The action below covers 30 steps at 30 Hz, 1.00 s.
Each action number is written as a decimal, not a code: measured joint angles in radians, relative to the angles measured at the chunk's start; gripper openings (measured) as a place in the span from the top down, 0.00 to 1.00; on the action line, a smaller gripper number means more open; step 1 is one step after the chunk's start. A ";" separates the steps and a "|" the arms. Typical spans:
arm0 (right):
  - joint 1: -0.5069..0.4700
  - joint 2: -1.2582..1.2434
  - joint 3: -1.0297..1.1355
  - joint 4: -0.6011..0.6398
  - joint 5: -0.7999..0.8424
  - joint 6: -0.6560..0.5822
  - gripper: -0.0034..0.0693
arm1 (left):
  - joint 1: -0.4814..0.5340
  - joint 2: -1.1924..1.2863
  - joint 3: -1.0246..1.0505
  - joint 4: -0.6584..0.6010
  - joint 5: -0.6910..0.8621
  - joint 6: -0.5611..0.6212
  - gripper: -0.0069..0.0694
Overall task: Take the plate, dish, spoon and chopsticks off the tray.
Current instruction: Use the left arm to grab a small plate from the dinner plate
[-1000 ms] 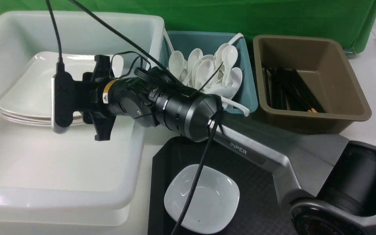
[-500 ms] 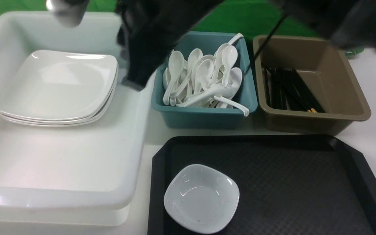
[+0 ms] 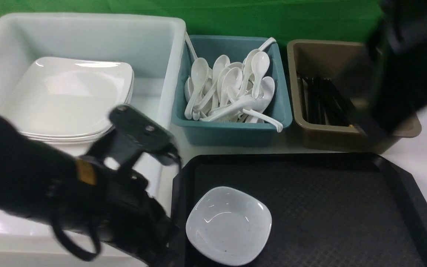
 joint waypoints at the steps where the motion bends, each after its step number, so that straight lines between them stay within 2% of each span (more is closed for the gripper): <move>1: 0.000 -0.033 0.031 0.000 -0.001 0.008 0.93 | -0.034 0.031 -0.021 0.015 -0.001 -0.021 0.89; 2: 0.000 -0.108 0.153 0.000 -0.011 0.040 0.93 | -0.086 0.099 -0.061 0.059 -0.005 -0.064 0.89; 3: 0.000 -0.118 0.167 0.000 -0.013 0.043 0.93 | -0.095 0.109 -0.068 0.066 -0.005 -0.073 0.89; 5: 0.000 -0.248 0.325 0.000 -0.052 0.079 0.93 | -0.196 0.237 -0.175 0.153 -0.002 -0.184 0.89; 9: 0.000 -0.402 0.474 0.000 -0.081 0.112 0.93 | -0.272 0.400 -0.287 0.209 0.016 -0.234 0.81; 12: 0.000 -0.499 0.548 0.001 -0.088 0.129 0.93 | -0.292 0.498 -0.340 0.232 0.022 -0.242 0.68; 18: 0.000 -0.626 0.589 0.001 -0.082 0.151 0.93 | -0.293 0.594 -0.362 0.355 0.019 -0.265 0.39; 21: 0.000 -0.658 0.593 0.001 -0.084 0.157 0.93 | -0.293 0.625 -0.362 0.409 0.003 -0.288 0.30; 25: 0.000 -0.669 0.593 0.001 -0.084 0.157 0.93 | -0.293 0.654 -0.362 0.460 -0.019 -0.300 0.30; 27: 0.000 -0.669 0.593 0.001 -0.084 0.157 0.93 | -0.293 0.668 -0.362 0.473 -0.026 -0.301 0.34; 30: 0.000 -0.669 0.593 0.001 -0.084 0.157 0.93 | -0.293 0.675 -0.362 0.476 -0.028 -0.303 0.54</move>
